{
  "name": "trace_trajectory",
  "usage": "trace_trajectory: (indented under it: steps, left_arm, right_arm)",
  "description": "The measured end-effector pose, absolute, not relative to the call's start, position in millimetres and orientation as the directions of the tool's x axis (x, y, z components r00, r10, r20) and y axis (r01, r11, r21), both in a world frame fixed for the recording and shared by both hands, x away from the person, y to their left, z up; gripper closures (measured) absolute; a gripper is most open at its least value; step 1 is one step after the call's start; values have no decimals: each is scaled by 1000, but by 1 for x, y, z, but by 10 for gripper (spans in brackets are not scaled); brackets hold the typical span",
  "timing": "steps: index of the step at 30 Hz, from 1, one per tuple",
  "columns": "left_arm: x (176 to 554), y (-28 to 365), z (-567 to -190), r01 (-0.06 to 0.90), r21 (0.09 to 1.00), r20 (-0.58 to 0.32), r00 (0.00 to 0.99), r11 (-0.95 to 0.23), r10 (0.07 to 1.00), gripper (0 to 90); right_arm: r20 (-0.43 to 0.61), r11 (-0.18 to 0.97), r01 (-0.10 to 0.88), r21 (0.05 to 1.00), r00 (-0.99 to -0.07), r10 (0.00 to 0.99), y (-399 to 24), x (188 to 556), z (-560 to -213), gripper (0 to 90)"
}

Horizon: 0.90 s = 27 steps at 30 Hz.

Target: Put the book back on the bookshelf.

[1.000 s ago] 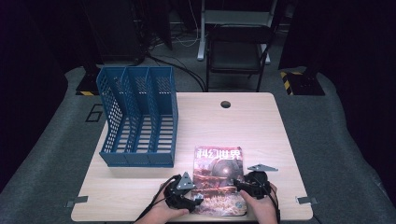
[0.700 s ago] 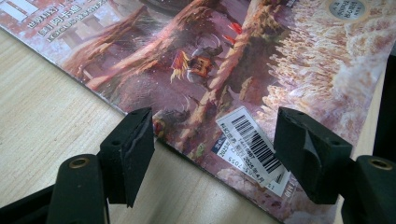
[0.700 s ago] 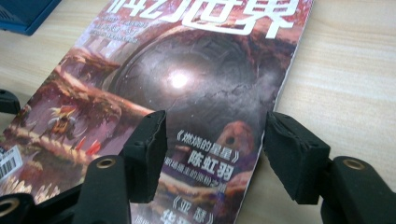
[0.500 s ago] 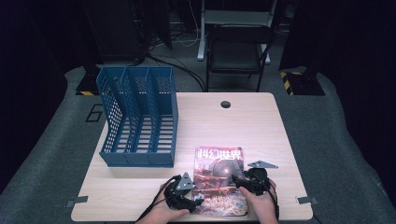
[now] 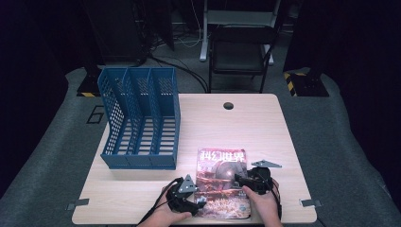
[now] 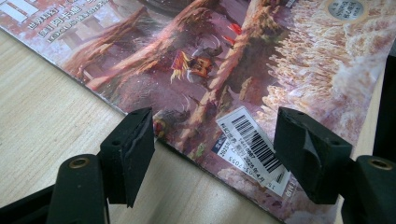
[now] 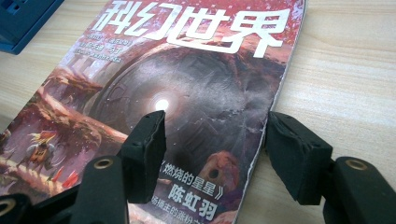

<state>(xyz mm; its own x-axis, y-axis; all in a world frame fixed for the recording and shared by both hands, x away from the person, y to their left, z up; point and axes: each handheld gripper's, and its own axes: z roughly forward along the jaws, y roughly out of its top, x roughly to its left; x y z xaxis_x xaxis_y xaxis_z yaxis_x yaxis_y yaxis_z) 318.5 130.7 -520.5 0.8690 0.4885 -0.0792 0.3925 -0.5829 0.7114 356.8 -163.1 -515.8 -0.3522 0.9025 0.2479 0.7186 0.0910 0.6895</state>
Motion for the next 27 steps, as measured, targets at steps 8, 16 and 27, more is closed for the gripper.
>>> trace_trajectory:
  steps: [8,16,27]
  left_arm:
    - [319,131,-520,392,711,-79,870,-584,487,290]
    - [319,131,-520,390,712,-78,870,-584,486,290]
    - [319,130,-520,390,710,-77,871,-587,485,290]
  right_arm:
    - [266,75,722,688,-347,899,-163,358,-518,351]
    - [288,49,725,687,-334,898,-164,359,-516,367]
    - [325,9,704,710,-339,883,-166,355,-506,376]
